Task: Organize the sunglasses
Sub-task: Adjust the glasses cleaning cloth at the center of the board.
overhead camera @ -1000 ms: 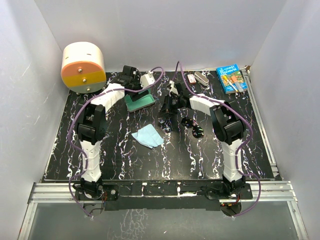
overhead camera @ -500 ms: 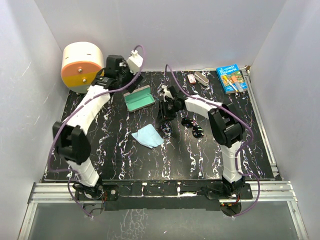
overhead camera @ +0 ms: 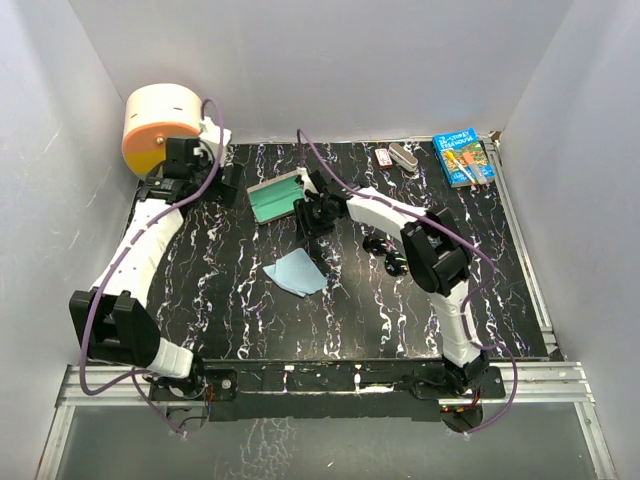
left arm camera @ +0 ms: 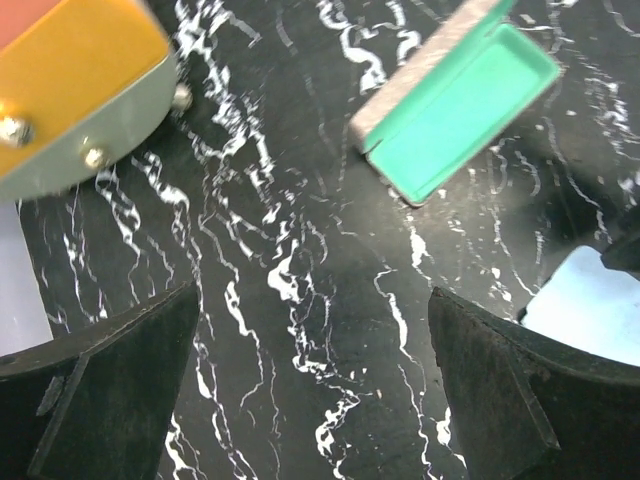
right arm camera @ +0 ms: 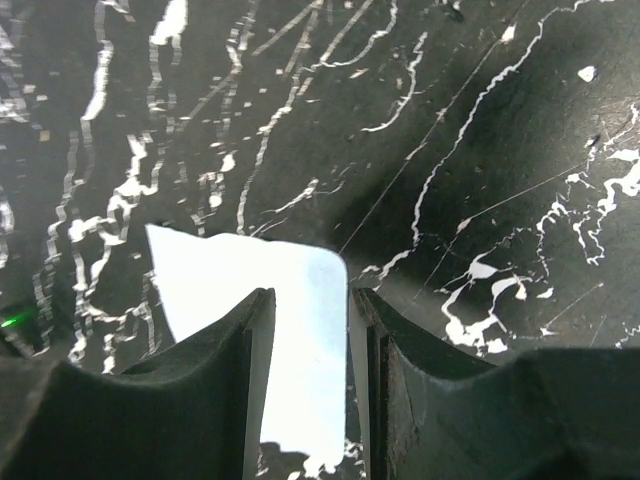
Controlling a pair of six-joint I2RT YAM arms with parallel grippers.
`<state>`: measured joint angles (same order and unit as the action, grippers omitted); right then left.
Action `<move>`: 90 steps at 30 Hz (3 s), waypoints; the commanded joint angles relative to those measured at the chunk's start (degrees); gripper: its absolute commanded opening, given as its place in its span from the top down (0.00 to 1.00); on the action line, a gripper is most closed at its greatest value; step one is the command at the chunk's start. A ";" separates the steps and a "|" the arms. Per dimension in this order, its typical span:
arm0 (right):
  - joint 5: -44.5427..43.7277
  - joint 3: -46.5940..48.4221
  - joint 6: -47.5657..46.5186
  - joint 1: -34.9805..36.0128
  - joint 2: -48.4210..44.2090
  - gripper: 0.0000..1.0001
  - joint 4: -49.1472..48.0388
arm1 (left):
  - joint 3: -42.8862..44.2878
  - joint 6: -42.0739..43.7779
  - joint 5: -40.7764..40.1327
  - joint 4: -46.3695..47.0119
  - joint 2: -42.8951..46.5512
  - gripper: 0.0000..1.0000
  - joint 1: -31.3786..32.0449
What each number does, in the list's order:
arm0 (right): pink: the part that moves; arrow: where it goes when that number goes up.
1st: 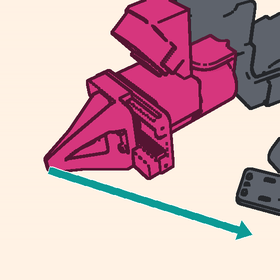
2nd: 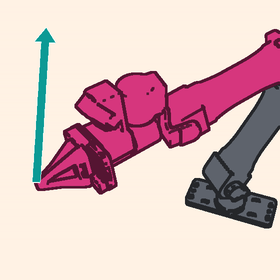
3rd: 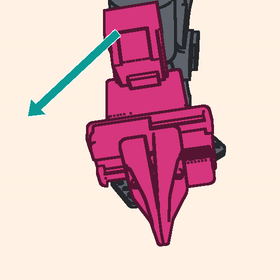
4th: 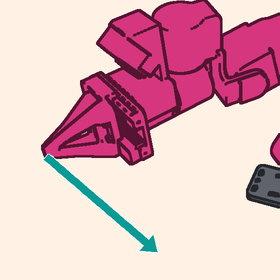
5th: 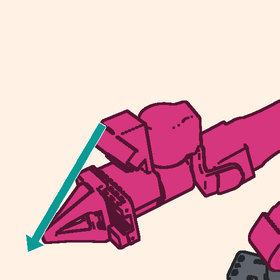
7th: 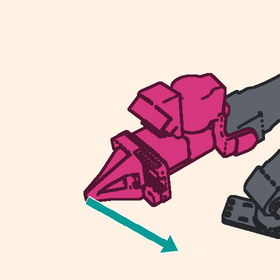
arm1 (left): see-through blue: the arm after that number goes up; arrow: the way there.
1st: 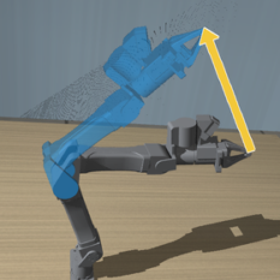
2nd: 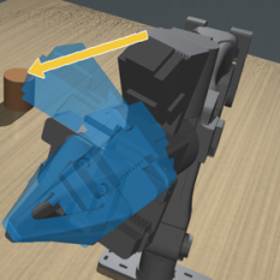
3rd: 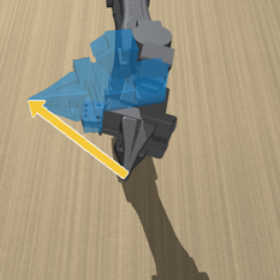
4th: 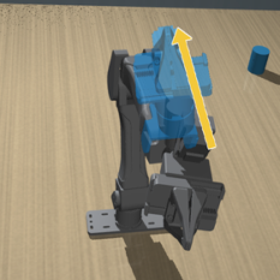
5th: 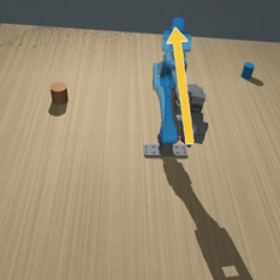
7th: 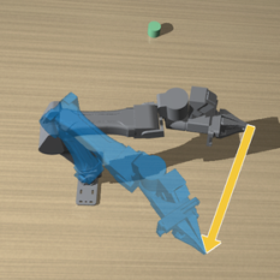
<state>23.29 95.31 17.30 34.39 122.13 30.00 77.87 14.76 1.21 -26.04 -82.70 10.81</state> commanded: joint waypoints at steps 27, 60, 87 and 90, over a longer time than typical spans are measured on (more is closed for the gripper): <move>-19.28 6.28 -4.88 8.42 7.62 0.65 7.28 | -2.10 -6.66 4.55 -1.30 3.65 0.06 -7.11; -27.33 10.16 -6.65 11.84 0.79 0.92 1.67 | -3.00 -6.63 6.52 -1.27 6.23 0.08 -7.12; -13.73 23.89 -8.40 15.70 10.68 0.92 3.91 | -2.55 -7.62 1.49 -3.22 6.09 0.07 -7.71; -13.62 25.22 -8.69 16.02 11.82 0.91 4.50 | -3.17 -7.77 1.85 -3.04 6.31 0.07 -7.86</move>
<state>9.13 115.74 9.41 50.19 133.62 35.79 74.89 7.79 3.16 -28.56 -78.65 3.44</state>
